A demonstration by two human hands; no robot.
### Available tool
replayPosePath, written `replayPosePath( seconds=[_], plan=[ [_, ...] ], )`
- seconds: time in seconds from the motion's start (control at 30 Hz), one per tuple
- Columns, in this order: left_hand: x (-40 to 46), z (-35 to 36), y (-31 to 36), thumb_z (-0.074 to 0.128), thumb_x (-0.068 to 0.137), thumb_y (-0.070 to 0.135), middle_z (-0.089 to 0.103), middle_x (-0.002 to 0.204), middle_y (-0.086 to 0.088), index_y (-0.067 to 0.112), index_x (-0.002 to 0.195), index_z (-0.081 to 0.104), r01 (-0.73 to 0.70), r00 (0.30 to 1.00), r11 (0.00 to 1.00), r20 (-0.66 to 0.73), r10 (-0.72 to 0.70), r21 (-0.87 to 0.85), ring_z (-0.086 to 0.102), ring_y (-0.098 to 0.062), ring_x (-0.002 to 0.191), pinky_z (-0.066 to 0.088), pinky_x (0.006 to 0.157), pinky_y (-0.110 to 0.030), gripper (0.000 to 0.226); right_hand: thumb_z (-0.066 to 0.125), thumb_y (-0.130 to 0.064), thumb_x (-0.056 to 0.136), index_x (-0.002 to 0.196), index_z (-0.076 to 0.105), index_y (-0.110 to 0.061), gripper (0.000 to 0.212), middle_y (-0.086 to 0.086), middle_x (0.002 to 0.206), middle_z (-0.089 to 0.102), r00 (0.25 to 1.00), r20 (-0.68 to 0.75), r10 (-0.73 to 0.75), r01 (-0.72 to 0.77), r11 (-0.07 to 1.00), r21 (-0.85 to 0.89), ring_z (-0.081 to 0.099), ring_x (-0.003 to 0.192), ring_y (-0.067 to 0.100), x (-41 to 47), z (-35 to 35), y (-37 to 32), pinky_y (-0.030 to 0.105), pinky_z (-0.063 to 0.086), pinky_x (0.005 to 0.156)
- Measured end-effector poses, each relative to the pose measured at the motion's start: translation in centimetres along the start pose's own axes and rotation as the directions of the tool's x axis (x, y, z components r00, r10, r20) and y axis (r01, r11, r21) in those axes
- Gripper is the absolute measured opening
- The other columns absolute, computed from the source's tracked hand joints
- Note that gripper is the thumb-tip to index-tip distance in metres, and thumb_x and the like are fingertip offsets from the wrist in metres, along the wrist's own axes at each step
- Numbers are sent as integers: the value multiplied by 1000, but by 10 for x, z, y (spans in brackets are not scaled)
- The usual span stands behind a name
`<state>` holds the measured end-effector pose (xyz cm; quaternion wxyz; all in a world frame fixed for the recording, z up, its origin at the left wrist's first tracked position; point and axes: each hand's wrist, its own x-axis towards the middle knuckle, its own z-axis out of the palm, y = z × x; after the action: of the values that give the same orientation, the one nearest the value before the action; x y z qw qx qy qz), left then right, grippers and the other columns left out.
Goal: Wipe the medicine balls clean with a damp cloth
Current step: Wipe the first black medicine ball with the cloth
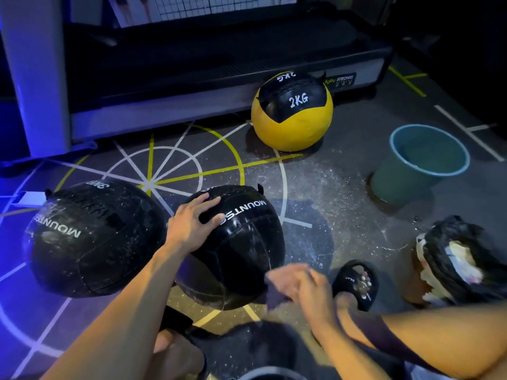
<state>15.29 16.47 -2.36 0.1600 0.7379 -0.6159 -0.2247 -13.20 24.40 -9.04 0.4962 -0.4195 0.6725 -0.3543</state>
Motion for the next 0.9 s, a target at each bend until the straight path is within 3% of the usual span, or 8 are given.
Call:
replayPosePath(
  seconds=[0.07, 0.17, 0.33, 0.57, 0.67, 0.73, 0.8, 0.9],
  plan=[
    [-2, 0, -5, 55, 94, 69, 37, 163, 14, 48, 147, 50, -11, 1000, 1000, -7, 11, -12, 33, -27, 148, 29, 113, -55, 57, 54, -10, 97, 88, 77, -23, 28, -14, 83, 76, 983, -156, -96, 109, 991, 83, 68, 83, 19, -3, -2, -31, 32, 53, 73],
    [-3, 3, -4, 49, 87, 77, 36, 163, 14, 48, 147, 50, 0, 1000, 1000, -11, 0, -25, 32, -26, 149, 29, 112, -57, 66, 49, -12, 105, 137, 64, -27, 39, -15, 123, 71, 886, -55, -460, 457, 887, -59, 66, 110, 9, -26, 24, -59, 22, 52, 91],
    [-9, 9, -7, 39, 78, 85, 39, 161, 15, 51, 144, 51, -4, 998, 998, -60, 1, -62, 34, -23, 149, 29, 113, -56, 75, 41, 4, 92, 154, 39, -1, 62, 14, 165, 29, 489, 437, -754, 836, 263, -482, 25, 154, 24, -19, 83, 5, 37, 35, 119],
    [-5, 13, -3, 45, 84, 78, 37, 162, 17, 53, 144, 49, 14, 999, 997, -49, -18, -81, 30, -23, 150, 25, 113, -61, 66, 26, -26, 112, 160, 32, -28, 48, -8, 161, 39, 779, 192, -596, 620, 691, -372, 42, 146, 14, -16, 55, 41, 21, 37, 116],
    [-2, 11, 2, 44, 84, 76, 37, 162, 17, 51, 145, 50, 22, 998, 997, -50, -26, -73, 29, -24, 150, 25, 112, -61, 66, 44, -40, 88, 103, 78, -15, 45, 13, 88, 73, 974, -220, -57, 44, 997, -64, 70, 87, 29, 2, 38, 27, 24, 48, 66],
    [-3, 9, 0, 45, 83, 76, 37, 162, 16, 50, 145, 50, 28, 999, 996, -44, -32, -84, 29, -25, 150, 25, 113, -60, 67, 48, -31, 83, 87, 77, -16, 33, 8, 81, 72, 912, -269, 309, -252, 941, 224, 66, 83, 30, 21, 27, 7, 30, 47, 70],
    [-4, 8, -1, 45, 83, 76, 36, 162, 16, 50, 145, 50, 26, 999, 996, -38, -29, -85, 29, -25, 150, 25, 114, -60, 68, 46, -19, 104, 127, 71, -20, 34, 3, 122, 73, 958, -274, 83, -62, 994, 84, 66, 113, 22, 19, 27, -13, 40, 52, 102],
    [-6, 8, -3, 46, 83, 75, 36, 162, 16, 50, 145, 50, 20, 999, 996, -41, -24, -92, 29, -24, 150, 25, 115, -59, 67, 36, -11, 111, 151, 47, -23, 44, 15, 134, 62, 852, 91, -516, 524, 838, -151, 64, 114, 10, -7, 47, -34, 28, 53, 101]
  ],
)
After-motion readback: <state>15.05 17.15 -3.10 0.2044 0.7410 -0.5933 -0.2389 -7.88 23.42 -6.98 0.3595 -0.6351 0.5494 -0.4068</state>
